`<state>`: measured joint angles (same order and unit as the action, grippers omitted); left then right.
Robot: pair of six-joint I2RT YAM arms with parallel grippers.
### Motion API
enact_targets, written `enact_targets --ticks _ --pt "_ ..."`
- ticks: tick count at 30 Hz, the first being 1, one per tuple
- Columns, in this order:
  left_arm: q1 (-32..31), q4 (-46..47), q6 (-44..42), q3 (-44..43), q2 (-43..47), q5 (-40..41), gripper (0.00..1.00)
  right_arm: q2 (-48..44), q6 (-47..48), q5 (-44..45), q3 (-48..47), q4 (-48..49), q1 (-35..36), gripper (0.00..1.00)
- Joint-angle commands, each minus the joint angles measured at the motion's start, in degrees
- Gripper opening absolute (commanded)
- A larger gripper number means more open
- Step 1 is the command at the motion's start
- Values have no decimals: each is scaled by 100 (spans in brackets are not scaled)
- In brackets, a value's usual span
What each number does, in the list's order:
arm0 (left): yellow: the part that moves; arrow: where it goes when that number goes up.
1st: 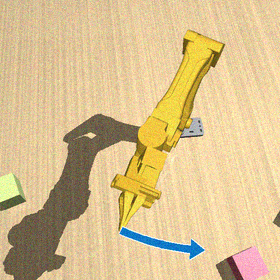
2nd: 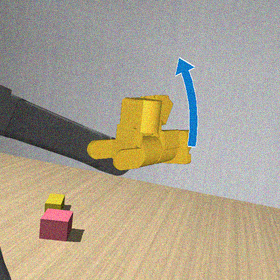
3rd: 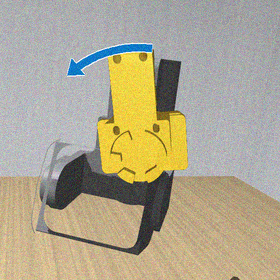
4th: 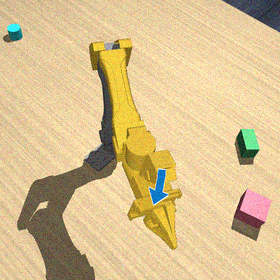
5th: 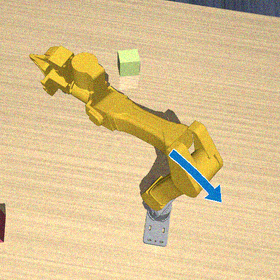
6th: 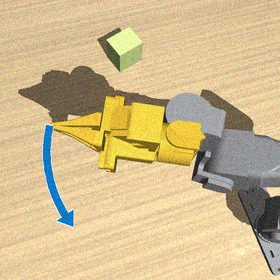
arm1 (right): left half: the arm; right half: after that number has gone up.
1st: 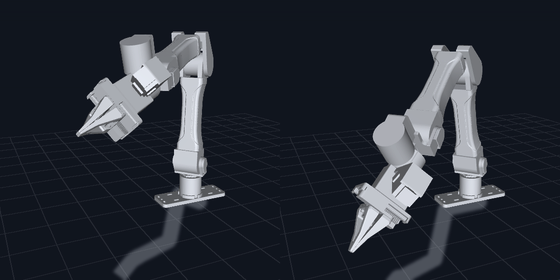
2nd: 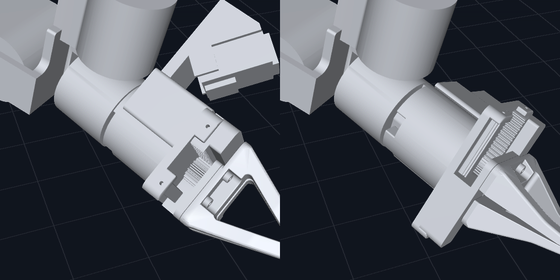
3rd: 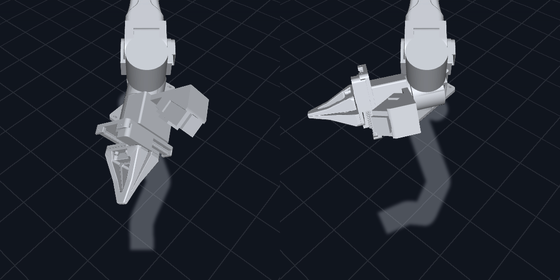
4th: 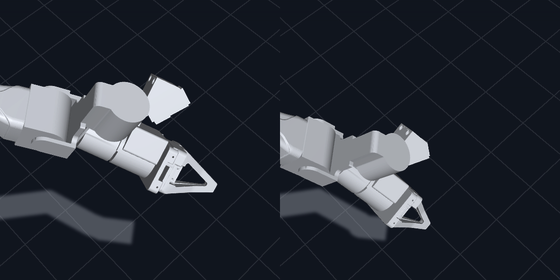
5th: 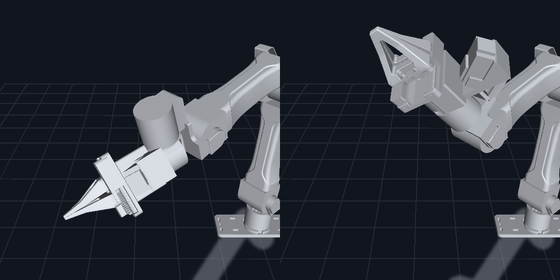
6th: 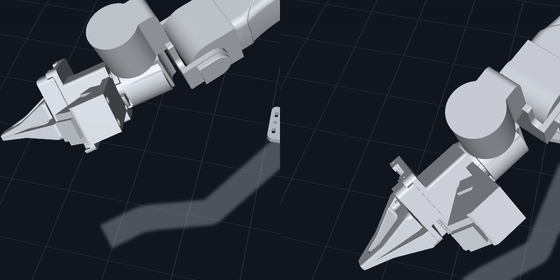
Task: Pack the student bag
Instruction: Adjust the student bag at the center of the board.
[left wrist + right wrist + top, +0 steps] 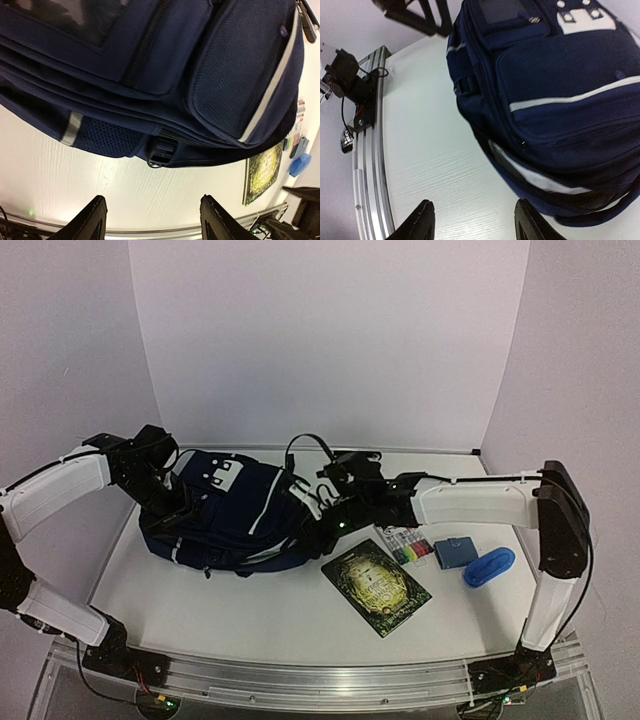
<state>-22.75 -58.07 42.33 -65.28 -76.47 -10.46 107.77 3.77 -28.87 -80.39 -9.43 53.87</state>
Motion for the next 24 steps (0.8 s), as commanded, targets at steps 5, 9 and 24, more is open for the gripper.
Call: enact_targets --ticks 5,9,24 --pt "168 175 -231 -170 -515 -50 64 1305 -326 940 -467 62 -138 47" --pt "324 293 -294 -246 -615 -267 63 1833 -134 1289 -1158 44 -438 46" --pt "845 218 -932 -843 -1155 -396 64 767 -148 1225 -883 9 -1332 57"
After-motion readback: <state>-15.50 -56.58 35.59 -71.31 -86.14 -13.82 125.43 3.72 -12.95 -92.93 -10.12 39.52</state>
